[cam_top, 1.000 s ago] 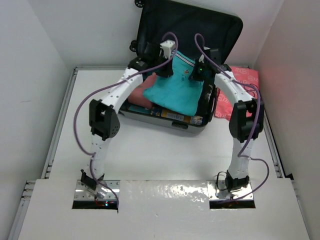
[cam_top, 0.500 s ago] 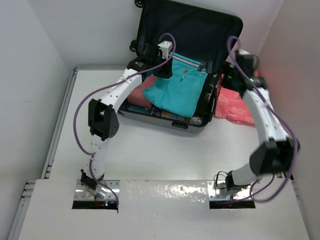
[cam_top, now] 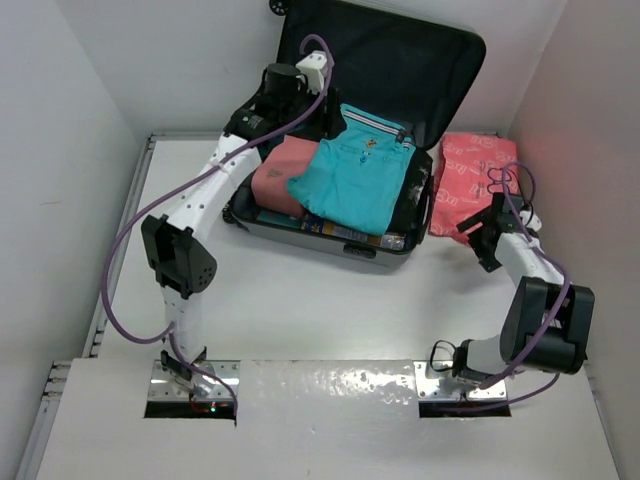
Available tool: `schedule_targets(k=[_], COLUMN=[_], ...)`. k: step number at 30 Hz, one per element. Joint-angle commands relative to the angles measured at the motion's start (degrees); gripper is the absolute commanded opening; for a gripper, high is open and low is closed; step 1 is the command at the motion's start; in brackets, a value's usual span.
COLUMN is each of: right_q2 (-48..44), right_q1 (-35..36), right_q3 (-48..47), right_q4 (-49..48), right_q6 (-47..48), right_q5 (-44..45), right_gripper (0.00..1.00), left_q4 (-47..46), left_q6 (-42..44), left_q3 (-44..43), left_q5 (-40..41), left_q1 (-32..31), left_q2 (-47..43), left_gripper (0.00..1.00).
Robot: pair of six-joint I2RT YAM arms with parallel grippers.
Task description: Pack the luggage
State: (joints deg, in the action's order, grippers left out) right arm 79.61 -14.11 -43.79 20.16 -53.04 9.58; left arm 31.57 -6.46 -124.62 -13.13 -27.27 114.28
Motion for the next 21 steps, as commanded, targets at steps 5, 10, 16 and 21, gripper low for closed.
schedule_targets(k=[5,10,16,21], right_q2=[6.0,10.9,16.2,17.3], right_q1=[0.0,-0.8,-0.8,-0.8], right_q3=[1.0,2.0,0.9,2.0], right_q4=[-18.8,-27.5,-25.0,-23.6], right_q6=[-7.3,-11.8,-17.9,-19.0], right_q5=[9.2,6.4,8.1,9.5], right_gripper=[0.91,0.96,0.93,0.5], left_q4=[2.0,1.8,1.3,1.5], left_q6=[-0.5,-1.3,-2.4,-2.3], left_q3=[4.0,5.3,5.3,5.3], left_q5=[-2.2,-2.8,-3.2,-3.0], left_q1=[2.0,4.2,5.2,5.4], left_q2=[-4.5,-4.7,-4.8,-5.0], left_gripper=[0.54,0.54,0.54,0.54])
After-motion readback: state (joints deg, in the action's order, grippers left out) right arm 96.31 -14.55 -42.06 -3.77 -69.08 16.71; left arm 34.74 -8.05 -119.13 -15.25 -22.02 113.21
